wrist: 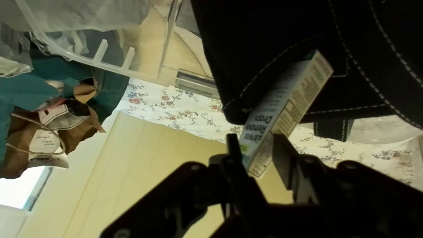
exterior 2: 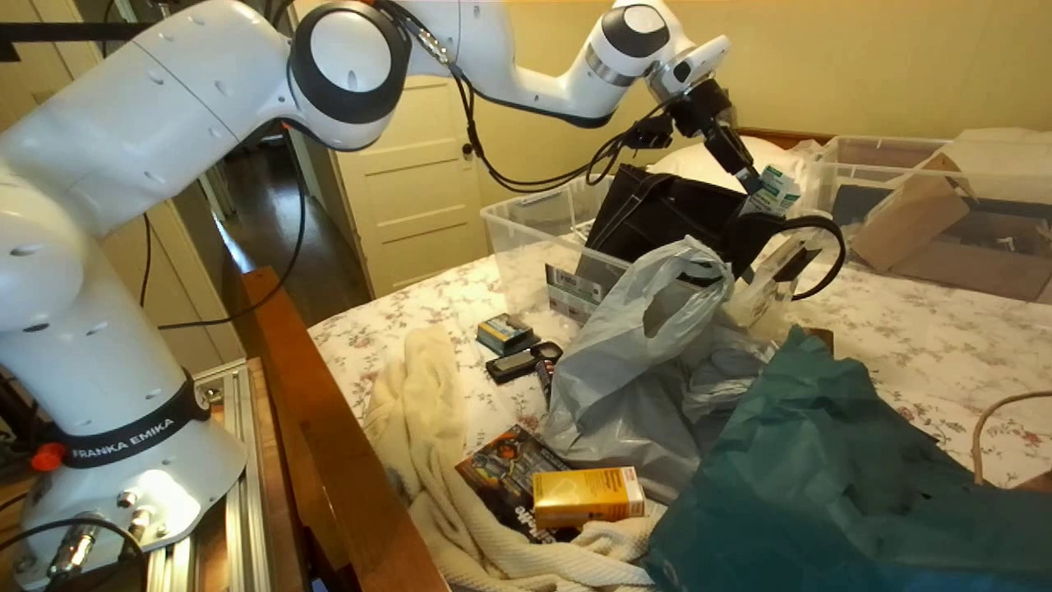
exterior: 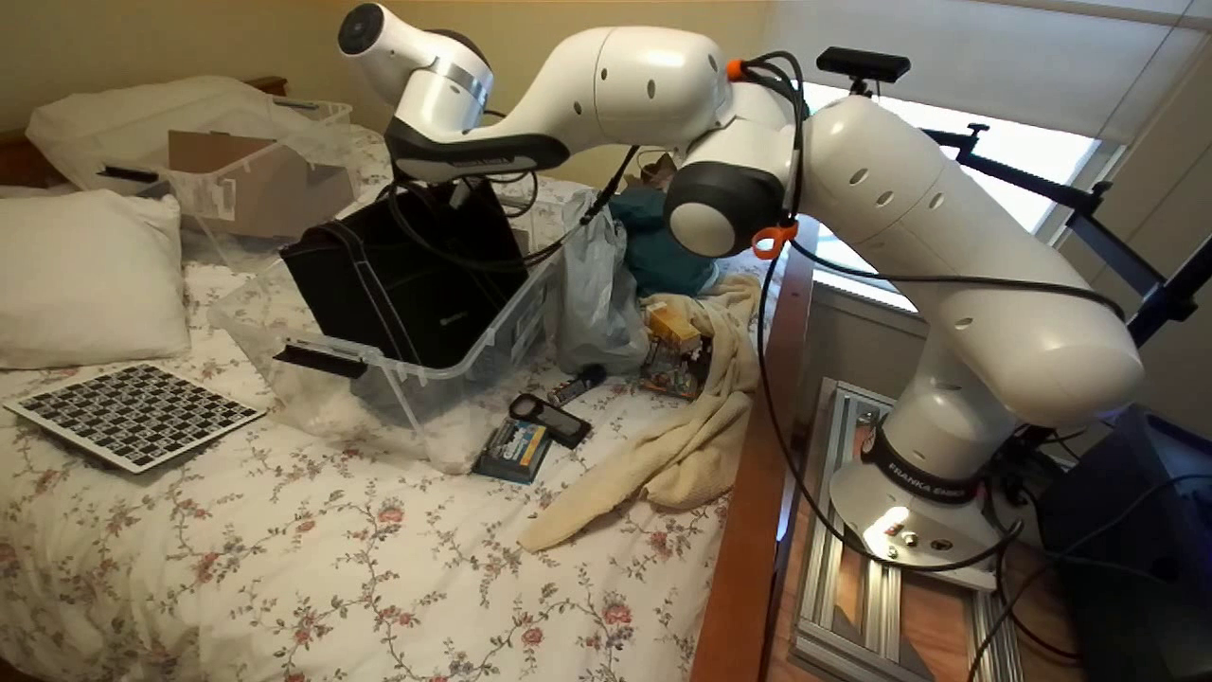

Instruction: Remove the white box from the front small pocket of the black bag and put it in the big pocket

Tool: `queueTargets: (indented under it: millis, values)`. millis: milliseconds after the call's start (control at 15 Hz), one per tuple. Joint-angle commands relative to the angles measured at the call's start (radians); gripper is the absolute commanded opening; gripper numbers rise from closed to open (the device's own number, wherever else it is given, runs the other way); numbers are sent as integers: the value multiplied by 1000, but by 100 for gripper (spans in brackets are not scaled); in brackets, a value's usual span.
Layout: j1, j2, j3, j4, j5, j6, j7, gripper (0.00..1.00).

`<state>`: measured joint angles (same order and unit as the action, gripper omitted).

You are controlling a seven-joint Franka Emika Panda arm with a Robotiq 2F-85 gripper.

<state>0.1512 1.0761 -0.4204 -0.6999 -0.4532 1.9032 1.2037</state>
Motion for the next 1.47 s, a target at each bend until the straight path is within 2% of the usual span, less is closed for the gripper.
queueTargets:
  millis: [0, 267, 400, 600, 1067, 1400]
  values:
    - [-23, 55, 4, 100, 15, -9, 0, 63]
    - [-39, 56, 15, 118, 28, 18, 20, 92]
    - [-41, 45, 13, 115, 23, 21, 23, 99]
    - [-45, 31, 14, 108, 17, 20, 3, 100]
    - [-97, 28, 105, 96, 52, 25, -259, 100]
    - [-126, 19, 148, 95, 67, -38, -367, 100]
